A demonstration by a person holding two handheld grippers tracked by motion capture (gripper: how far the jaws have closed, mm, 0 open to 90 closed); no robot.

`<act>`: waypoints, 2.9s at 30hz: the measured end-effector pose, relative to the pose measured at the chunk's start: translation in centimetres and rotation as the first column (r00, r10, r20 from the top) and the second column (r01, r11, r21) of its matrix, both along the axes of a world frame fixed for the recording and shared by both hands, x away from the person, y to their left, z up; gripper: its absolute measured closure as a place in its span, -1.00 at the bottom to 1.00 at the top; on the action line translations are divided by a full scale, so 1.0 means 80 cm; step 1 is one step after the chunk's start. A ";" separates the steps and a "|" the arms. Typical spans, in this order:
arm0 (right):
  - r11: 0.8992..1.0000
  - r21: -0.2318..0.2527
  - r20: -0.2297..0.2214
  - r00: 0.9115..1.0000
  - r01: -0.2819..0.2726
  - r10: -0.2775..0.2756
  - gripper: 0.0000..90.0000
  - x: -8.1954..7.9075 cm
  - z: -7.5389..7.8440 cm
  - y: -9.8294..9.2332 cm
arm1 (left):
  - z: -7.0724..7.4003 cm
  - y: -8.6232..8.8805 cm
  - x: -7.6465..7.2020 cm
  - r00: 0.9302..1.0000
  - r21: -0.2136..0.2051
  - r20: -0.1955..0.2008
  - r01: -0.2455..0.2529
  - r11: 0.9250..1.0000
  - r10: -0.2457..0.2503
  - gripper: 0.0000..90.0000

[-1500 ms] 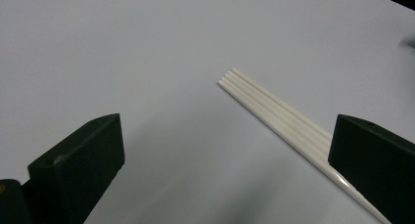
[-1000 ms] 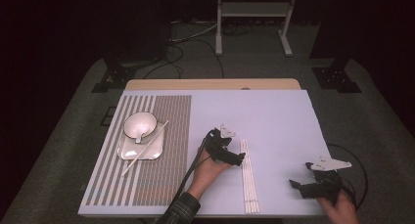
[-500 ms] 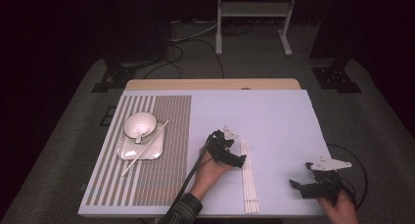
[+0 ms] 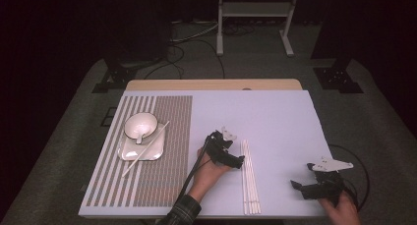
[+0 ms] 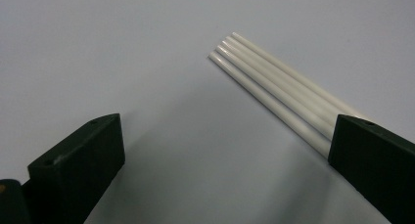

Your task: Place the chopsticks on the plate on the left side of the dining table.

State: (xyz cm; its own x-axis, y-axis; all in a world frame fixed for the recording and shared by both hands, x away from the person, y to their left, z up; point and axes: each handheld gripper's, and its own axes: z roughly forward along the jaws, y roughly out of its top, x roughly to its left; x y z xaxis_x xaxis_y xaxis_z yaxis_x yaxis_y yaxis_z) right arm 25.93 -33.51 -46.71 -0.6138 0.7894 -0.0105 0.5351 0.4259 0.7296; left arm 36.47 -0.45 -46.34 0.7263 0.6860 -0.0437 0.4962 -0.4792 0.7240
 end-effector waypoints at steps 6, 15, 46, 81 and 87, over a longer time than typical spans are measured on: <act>1.000 0.000 0.000 1.000 0.001 -0.001 -0.82 0.000 0.000 0.000 | 0.008 0.001 -0.013 1.000 -0.030 0.003 0.011 0.999 -0.011 -1.00; 1.000 0.000 0.000 1.000 0.000 0.000 -0.82 0.000 0.000 0.000 | 0.015 0.001 -0.042 1.000 -0.058 0.010 0.024 0.998 -0.023 -1.00; 1.000 0.000 0.001 1.000 0.000 0.000 -0.82 0.000 0.000 0.000 | -0.001 0.005 -0.156 0.993 -0.051 0.018 0.121 0.991 -0.121 -1.00; 1.000 -0.001 0.001 1.000 0.000 0.000 -0.82 0.000 0.000 0.000 | -0.009 0.031 -0.193 0.992 0.018 0.062 0.110 0.994 -0.111 -1.00; 1.000 0.000 0.001 1.000 0.000 0.000 -0.82 0.000 0.000 0.000 | -0.008 0.043 -0.192 0.993 0.018 0.061 0.099 0.995 -0.100 -1.00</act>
State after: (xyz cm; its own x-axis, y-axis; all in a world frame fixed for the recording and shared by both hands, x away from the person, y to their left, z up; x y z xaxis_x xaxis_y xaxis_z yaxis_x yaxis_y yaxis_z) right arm 25.92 -33.50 -46.71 -0.6138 0.7894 -0.0112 0.5346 0.4261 0.7298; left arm 21.13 2.98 -47.01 0.7918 0.6106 0.0134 0.4000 -0.5351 0.7440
